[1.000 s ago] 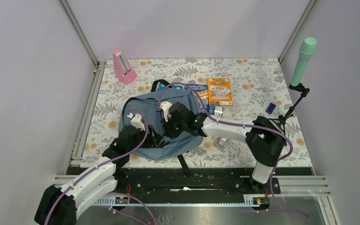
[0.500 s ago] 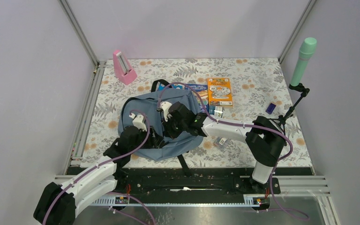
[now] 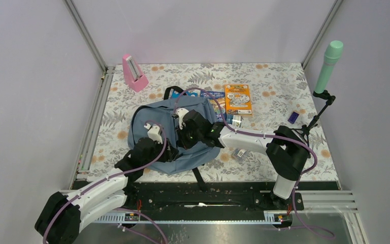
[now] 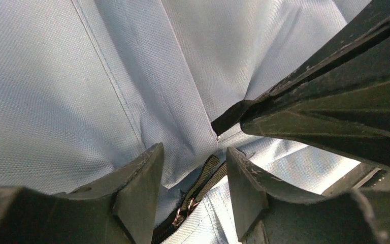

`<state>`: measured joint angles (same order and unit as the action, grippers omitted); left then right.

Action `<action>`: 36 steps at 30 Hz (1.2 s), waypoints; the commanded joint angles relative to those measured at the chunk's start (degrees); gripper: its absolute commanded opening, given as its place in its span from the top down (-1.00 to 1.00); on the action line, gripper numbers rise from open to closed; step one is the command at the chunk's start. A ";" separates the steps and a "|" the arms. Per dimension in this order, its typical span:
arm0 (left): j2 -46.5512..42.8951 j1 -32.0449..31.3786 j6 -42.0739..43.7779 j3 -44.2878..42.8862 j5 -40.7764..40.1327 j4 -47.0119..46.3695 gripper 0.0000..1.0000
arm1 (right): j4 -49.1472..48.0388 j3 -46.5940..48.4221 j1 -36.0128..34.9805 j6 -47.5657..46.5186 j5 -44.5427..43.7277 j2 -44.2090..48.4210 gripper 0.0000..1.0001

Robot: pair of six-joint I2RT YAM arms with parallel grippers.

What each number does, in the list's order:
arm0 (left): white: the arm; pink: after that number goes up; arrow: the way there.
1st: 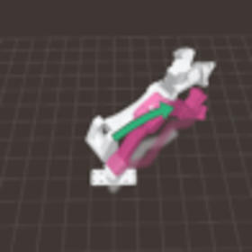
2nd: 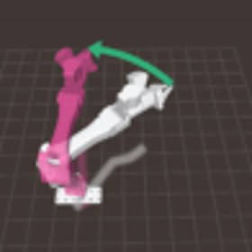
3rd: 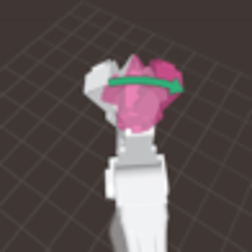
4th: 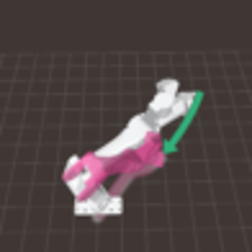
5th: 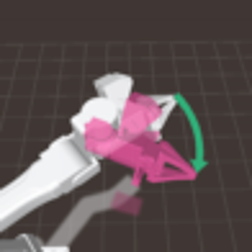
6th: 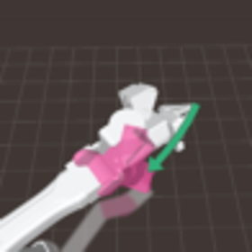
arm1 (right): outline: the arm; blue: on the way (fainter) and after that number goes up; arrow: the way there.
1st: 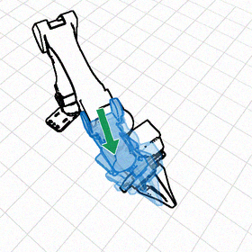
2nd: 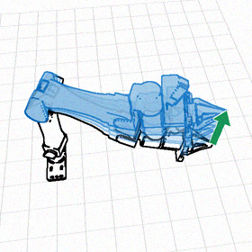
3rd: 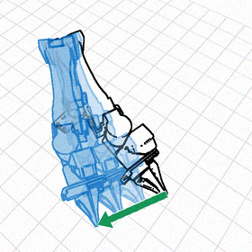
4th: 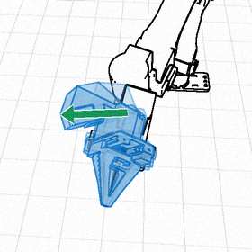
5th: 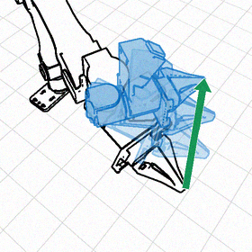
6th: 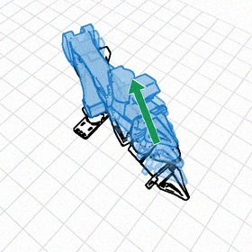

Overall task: Pack the student bag
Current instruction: Unzip the student bag at the center of the board.

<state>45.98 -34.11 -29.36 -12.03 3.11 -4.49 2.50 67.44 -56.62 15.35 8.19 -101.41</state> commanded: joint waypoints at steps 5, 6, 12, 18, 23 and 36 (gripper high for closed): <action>4.71 -2.87 0.99 -3.16 -6.44 -3.33 0.11 | -3.48 0.41 0.96 5.59 0.74 0.91 0.84; 5.26 -3.28 1.04 -3.36 -7.12 -3.28 0.19 | -4.12 0.42 0.98 5.98 1.18 0.73 0.77; 7.43 -5.35 1.37 -4.55 -9.37 -2.66 0.45 | -5.18 0.52 0.99 7.37 2.99 -0.94 0.53; 7.97 -6.19 1.20 -4.75 -10.71 -2.52 0.63 | -4.78 0.71 0.99 7.50 2.43 -2.76 0.35; 8.33 -6.45 1.00 -4.89 -11.24 -2.50 0.76 | -4.08 0.68 0.99 7.57 0.44 -3.52 0.23; 9.66 -6.94 0.74 -5.81 -12.92 -1.55 1.00 | -4.87 1.58 0.99 9.89 -2.00 -3.93 1.00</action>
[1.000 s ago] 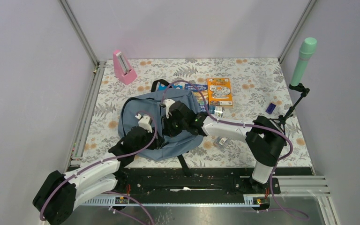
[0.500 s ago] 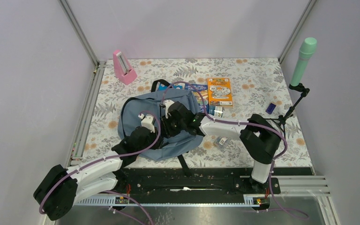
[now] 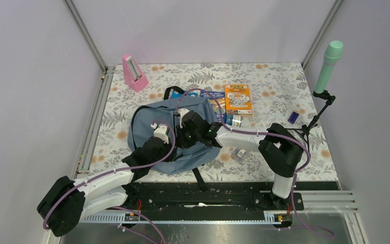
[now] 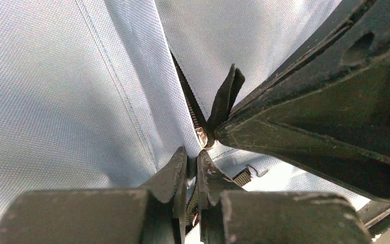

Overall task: Pack the student bag
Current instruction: Unzip the student bag at the center of the board.

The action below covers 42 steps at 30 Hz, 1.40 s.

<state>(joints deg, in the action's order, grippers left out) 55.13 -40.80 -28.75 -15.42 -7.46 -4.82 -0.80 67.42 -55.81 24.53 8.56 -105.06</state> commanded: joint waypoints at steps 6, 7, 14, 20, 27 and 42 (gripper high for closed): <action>0.96 -0.75 0.01 -2.69 -3.21 -0.87 1.00 | -1.39 2.04 1.22 1.67 -5.27 1.13 1.00; 0.94 -0.82 0.13 -2.70 -3.25 -0.86 1.00 | -1.40 2.33 1.54 1.83 -5.56 1.23 1.00; 0.85 -1.26 0.11 -2.69 -3.91 -0.67 1.00 | -1.48 5.96 3.92 1.47 -4.72 0.22 1.00; 0.83 -1.43 0.18 -2.69 -4.31 -0.54 1.00 | -1.40 7.87 4.54 0.61 -4.56 -1.04 1.00; 1.39 -1.64 0.03 -3.05 -4.44 -0.34 1.00 | -1.40 9.93 5.46 0.15 -4.55 -3.14 1.00; -0.94 -2.09 -1.37 -2.24 -5.24 1.30 1.00 | 0.36 16.67 6.58 -1.33 -7.00 -7.93 1.00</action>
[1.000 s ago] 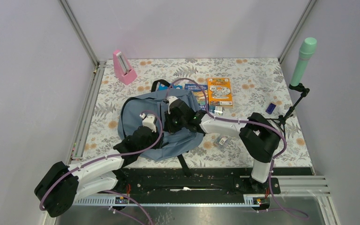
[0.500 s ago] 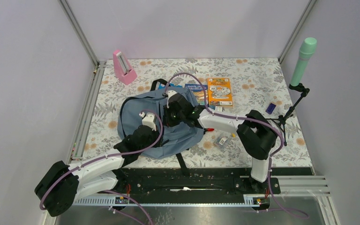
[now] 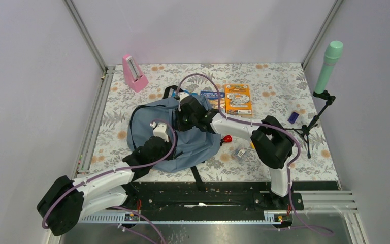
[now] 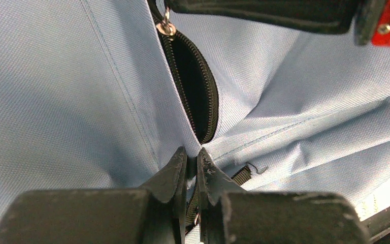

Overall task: Pack the student bag
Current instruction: Unzip the student bag at the center of the board.

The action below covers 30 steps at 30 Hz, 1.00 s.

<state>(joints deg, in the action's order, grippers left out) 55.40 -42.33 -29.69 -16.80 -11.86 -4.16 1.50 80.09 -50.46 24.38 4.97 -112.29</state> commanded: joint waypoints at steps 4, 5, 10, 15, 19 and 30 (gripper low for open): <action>-1.54 -0.56 -0.54 -0.82 -0.97 0.87 1.00 | -1.94 5.62 1.54 -1.44 -4.63 -1.46 1.00; -1.59 -0.55 -0.51 -0.80 -0.97 0.93 1.00 | -1.94 6.02 1.66 -1.63 -5.29 -1.60 1.00; -1.86 -0.55 -0.71 -0.71 -1.15 0.93 1.00 | -1.94 8.25 2.00 -2.68 -7.75 -2.52 1.00; -2.18 -0.55 -0.80 -0.63 -1.15 1.06 1.00 | 0.58 10.41 2.43 -3.85 -9.09 -3.62 1.00; -2.19 -0.54 -0.95 -0.63 -1.04 1.28 1.00 | 0.63 12.07 2.88 -4.26 -9.54 -4.71 1.00; -2.31 -0.56 -1.15 -0.65 -0.84 1.54 1.00 | 1.78 17.75 3.45 -4.19 -10.72 -7.86 1.00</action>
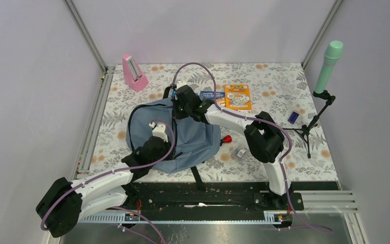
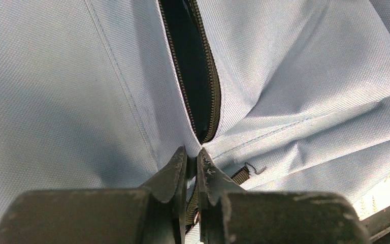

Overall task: Pack the student bag
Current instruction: Unzip the student bag at the center of the board.

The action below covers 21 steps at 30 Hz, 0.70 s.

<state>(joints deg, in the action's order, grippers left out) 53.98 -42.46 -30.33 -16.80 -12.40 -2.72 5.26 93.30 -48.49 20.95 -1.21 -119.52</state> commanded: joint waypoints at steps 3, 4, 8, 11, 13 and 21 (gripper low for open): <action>-0.86 -0.43 -0.52 -0.61 -0.33 0.11 1.00 | -2.00 5.63 1.55 0.17 -5.68 -1.42 1.00; -0.84 -0.43 -0.52 -0.61 -0.34 0.12 1.00 | -2.00 6.05 1.56 0.26 -6.11 -1.77 1.00; -1.27 -0.42 -0.60 -0.65 -0.25 0.56 1.00 | -1.58 7.96 1.72 0.55 -8.14 -3.17 1.00; -1.76 -0.41 -0.76 -0.52 -0.25 0.62 1.00 | -1.63 9.27 2.05 0.54 -9.52 -3.81 1.00; -1.98 -0.43 -0.92 -0.37 -0.33 0.61 1.00 | -1.61 10.28 2.29 0.49 -10.07 -4.25 1.00; -1.46 -0.43 -0.85 -0.56 -0.19 0.61 1.00 | -1.45 14.09 2.61 0.06 -11.09 -6.17 1.00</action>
<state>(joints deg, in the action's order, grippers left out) 52.97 -42.46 -30.50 -16.80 -12.51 -2.24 7.14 102.94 -47.62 21.28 -7.66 -125.14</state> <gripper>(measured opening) 0.068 0.014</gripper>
